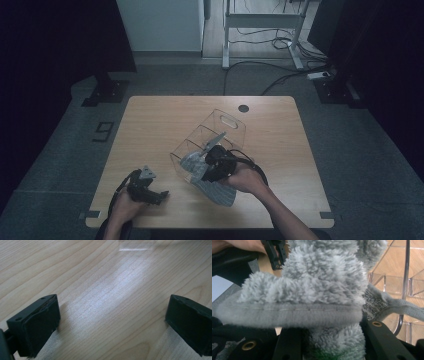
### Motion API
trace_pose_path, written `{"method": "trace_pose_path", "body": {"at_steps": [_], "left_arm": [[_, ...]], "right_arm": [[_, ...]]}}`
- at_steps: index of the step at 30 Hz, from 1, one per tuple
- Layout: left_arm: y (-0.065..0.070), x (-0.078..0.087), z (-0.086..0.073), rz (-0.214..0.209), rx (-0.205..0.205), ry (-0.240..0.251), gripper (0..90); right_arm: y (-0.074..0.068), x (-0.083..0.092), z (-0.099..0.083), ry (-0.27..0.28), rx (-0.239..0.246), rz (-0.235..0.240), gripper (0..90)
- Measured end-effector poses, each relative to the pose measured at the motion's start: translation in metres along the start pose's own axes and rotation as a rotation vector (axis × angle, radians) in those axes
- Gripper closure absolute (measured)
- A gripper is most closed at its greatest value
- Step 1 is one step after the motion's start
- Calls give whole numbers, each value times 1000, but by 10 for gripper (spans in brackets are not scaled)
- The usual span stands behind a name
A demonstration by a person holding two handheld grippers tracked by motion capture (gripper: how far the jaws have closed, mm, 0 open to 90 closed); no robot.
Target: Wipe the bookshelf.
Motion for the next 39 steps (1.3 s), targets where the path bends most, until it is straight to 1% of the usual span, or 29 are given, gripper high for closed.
{"method": "trace_pose_path", "body": {"at_steps": [8, 16, 20, 24, 29, 33, 39], "left_arm": [[-1, 0, 0, 3, 4, 3, 0], [-1, 0, 0, 4, 6, 4, 0], [-1, 0, 0, 5, 7, 4, 0], [-1, 0, 0, 5, 7, 4, 0], [-1, 0, 0, 5, 8, 5, 0], [-1, 0, 0, 6, 9, 6, 0], [-1, -1, 0, 6, 9, 6, 0]], "right_arm": [[0, -5, -11, 15, -4, -3, 630], [0, -12, -18, 31, 0, -13, 631], [1, -17, -22, 31, -14, -7, 630], [2, -22, -25, 39, -15, -6, 630], [3, -30, -30, 33, -21, -7, 631], [3, -38, -35, 16, -20, -19, 632], [4, -47, -39, 15, -24, -23, 631]]}}
Point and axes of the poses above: each handheld gripper's, and its own axes: x roughly backward along the jaws, z roughly out of its top, y roughly to its right, the point moved 5 cm from there along -x, roughly forward along the jaws, and after that the axes turned 8 degrees about -y, right-handed, at the moved point
